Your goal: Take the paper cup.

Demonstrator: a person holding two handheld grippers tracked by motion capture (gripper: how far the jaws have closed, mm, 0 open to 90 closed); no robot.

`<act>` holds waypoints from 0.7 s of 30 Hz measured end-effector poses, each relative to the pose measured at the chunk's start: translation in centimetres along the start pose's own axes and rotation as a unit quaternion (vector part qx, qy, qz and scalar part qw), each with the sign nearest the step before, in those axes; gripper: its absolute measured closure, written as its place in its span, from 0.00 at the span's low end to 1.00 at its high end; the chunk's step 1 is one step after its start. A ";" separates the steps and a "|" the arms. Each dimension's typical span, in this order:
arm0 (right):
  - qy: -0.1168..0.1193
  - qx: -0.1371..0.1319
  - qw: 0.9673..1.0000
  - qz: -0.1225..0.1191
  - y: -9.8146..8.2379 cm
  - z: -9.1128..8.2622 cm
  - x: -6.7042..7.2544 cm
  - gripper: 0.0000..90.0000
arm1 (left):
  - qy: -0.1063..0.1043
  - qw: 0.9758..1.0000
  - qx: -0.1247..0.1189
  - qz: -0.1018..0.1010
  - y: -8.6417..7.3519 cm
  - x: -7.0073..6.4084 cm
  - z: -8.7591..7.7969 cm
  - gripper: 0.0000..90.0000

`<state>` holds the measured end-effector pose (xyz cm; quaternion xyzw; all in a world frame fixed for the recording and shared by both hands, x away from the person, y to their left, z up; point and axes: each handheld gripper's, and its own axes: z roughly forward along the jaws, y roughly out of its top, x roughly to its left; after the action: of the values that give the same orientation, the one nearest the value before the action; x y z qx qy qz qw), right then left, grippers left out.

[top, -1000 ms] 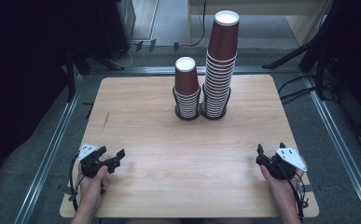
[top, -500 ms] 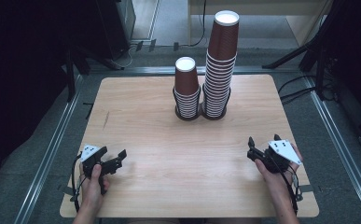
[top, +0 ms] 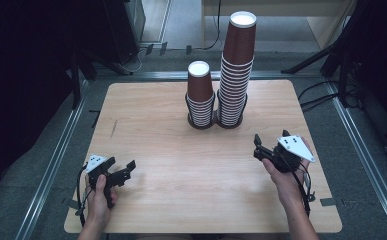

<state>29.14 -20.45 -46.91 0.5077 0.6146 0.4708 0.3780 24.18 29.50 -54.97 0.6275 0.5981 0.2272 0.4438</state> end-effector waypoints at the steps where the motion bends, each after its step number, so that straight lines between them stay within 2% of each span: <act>1: 0.000 0.000 1.000 0.000 0.0 0.0 0.0 0.13 | 0.000 1.000 0.001 0.000 0.0 0.0 0.0 0.13; 2: 0.002 -0.010 1.000 0.004 0.6 0.2 0.2 0.13 | 0.000 1.000 0.001 0.001 0.0 0.0 0.0 0.13; 7: 0.011 -0.019 1.000 0.010 2.1 0.7 0.6 0.13 | 0.004 1.000 0.001 0.003 0.0 -0.1 0.0 0.14; 17: 0.010 -0.023 1.000 0.010 4.0 1.7 1.3 0.13 | 0.001 1.000 0.005 0.000 0.0 0.0 0.1 0.14; 21: 0.016 -0.034 0.999 0.011 4.9 2.2 2.0 0.13 | 0.000 1.000 0.004 -0.001 0.0 0.0 0.1 0.14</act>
<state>32.12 -17.84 -42.80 0.4938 0.5983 0.5039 0.3798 24.27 29.46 -55.05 0.6285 0.5999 0.2243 0.4413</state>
